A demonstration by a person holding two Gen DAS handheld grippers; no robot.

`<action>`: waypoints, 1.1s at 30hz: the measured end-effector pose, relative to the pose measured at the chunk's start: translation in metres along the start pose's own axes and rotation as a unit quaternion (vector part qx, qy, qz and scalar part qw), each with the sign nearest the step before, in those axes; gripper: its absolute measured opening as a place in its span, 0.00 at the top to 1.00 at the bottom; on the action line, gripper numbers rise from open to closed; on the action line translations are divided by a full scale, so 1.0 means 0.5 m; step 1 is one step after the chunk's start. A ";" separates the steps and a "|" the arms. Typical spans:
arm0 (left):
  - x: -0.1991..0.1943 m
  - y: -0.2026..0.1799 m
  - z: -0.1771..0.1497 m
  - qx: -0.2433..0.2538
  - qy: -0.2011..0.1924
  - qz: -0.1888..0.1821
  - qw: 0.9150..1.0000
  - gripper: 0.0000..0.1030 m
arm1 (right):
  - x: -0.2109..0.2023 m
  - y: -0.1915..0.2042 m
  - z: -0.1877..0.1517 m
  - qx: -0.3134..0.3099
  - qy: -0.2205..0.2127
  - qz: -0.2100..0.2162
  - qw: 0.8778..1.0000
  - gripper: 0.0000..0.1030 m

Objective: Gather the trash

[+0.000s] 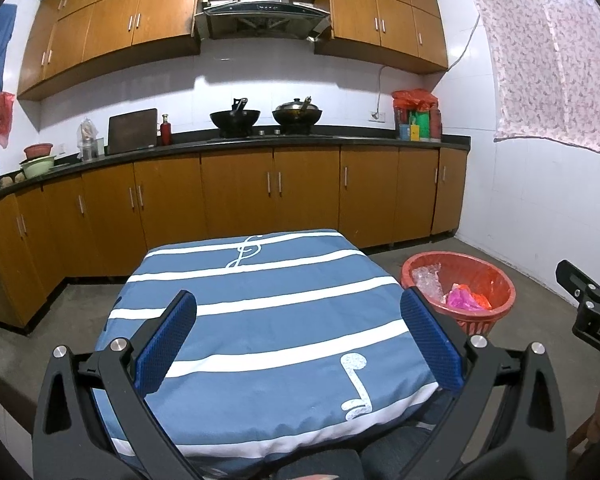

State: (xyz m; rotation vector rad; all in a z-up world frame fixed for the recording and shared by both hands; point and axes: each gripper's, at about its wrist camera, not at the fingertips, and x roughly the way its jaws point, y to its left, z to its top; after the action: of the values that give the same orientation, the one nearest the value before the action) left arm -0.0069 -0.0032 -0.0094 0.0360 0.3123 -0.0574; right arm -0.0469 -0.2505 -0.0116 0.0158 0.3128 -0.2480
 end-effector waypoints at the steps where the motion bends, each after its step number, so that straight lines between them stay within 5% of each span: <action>1: 0.000 -0.001 0.001 0.000 0.000 -0.001 1.000 0.02 | 0.000 0.000 0.000 0.000 0.000 0.000 1.000 0.04; 33: -0.005 0.005 0.006 -0.003 -0.002 -0.003 1.000 0.02 | -0.004 0.001 -0.007 0.004 0.001 0.000 1.000 0.04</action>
State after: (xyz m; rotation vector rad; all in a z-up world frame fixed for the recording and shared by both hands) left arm -0.0081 -0.0006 -0.0058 0.0281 0.3079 -0.0633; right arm -0.0494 -0.2492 -0.0142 0.0249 0.3136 -0.2496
